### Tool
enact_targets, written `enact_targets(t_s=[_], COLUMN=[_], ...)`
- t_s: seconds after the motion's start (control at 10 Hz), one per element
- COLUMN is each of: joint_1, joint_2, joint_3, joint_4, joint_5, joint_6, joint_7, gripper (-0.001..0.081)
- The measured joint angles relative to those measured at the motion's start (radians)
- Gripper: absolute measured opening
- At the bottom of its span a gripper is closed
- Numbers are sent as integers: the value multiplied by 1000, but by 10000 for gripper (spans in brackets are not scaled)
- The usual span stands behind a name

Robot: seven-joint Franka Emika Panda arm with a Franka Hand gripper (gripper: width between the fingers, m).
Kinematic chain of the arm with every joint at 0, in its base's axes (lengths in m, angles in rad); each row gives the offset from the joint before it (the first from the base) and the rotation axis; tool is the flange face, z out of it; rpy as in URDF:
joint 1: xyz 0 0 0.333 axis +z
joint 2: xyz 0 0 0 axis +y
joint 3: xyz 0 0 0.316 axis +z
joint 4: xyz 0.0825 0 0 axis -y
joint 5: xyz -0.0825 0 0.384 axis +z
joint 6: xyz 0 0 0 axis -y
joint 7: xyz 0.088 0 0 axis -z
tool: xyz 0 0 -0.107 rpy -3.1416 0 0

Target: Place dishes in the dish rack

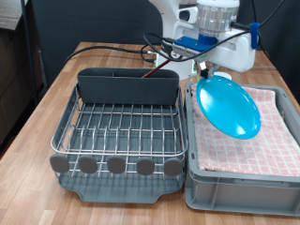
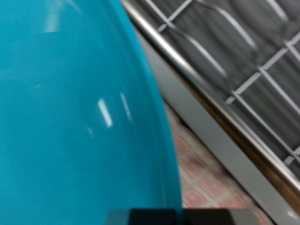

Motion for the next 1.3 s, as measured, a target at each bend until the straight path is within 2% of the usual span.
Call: enact_targets(t_s=[0.1,0.2,0.3,0.4,0.5,0.7,0.9,1.1,1.3], joint_1=[-1,0,0,0,0,-5,-17,-27,-38], joint_2=[-4,-3,-2,-2,-2,3,25,46,83], joint_3=[-3,-3,-2,0,1,-8,-27,-50,-79], joint_4=[23,19,18,30,61,156,252,300,345], joint_5=[-5,0,1,-5,-16,-50,-160,-303,-313], joint_6=[-64,-46,-55,-109,-200,-437,-597,-617,-612], joint_7=[0,0,40,97,144,201,208,117,3], gripper=[13,13,13,13,13,13,13,13,13])
